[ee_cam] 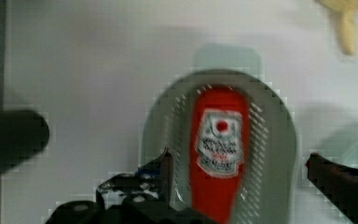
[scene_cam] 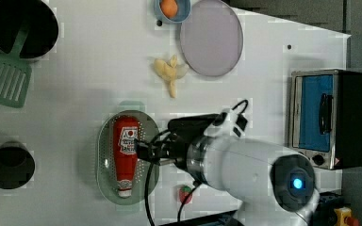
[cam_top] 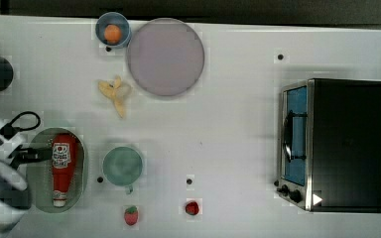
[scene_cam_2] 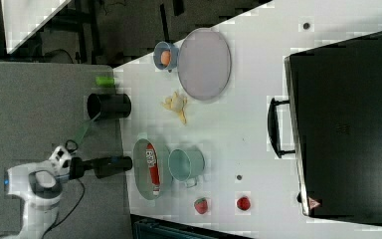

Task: Pick ketchup from strainer and place it on the table

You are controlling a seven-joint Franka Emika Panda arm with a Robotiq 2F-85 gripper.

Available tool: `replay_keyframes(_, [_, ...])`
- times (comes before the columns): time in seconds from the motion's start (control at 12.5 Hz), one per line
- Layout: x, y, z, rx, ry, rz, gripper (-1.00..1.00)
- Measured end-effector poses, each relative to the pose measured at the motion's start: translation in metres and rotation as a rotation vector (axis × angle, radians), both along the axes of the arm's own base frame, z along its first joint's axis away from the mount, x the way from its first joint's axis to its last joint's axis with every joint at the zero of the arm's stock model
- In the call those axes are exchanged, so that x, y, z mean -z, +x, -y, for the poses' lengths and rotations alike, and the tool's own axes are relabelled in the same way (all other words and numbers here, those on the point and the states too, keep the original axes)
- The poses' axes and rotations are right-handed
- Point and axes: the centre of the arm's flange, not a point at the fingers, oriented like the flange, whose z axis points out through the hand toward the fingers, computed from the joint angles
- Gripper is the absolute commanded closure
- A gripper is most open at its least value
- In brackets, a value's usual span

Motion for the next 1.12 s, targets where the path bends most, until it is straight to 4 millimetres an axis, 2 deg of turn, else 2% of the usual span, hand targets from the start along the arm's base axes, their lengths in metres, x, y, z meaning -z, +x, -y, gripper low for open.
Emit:
replay_keyframes(0.32, [0.091, 0.007, 0.005, 0.046, 0.048, -0.081, -1.00])
replay_keyframes(0.48, [0.136, 0.003, 0.012, 0.041, 0.021, -0.103, -1.00])
replay_keyframes(0.64, [0.171, -0.002, 0.018, 0.057, 0.017, -0.123, -1.00])
replay_keyframes(0.88, [0.200, -0.003, 0.020, 0.101, 0.051, -0.136, -1.00])
replay_keyframes(0.96, [0.205, -0.003, 0.020, 0.117, 0.051, -0.142, -0.91])
replay_keyframes(1.12, [0.209, -0.003, 0.018, 0.133, 0.042, -0.138, -0.42])
